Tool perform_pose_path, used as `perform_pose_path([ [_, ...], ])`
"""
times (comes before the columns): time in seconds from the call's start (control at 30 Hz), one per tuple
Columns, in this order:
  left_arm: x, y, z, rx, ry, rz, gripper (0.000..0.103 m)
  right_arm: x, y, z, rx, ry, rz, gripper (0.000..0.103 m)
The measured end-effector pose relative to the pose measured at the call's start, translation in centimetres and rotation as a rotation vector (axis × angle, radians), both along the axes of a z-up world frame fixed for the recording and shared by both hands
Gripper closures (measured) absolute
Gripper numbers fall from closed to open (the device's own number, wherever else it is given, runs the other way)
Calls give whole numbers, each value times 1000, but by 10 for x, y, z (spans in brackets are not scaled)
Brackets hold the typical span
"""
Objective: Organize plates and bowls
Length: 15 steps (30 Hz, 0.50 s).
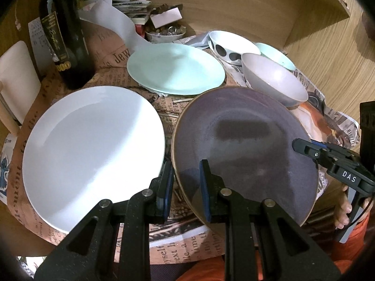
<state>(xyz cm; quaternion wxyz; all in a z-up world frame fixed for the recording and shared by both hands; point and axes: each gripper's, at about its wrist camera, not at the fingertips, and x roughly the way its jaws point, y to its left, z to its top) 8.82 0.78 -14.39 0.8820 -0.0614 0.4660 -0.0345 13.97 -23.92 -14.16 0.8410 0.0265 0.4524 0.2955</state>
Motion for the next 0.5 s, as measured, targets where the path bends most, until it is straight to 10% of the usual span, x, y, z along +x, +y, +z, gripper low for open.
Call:
perform_pose_path([
  [0.5,13,-5,-9,22,15,8,82,11,-1,-8,-11,31,-20,81],
])
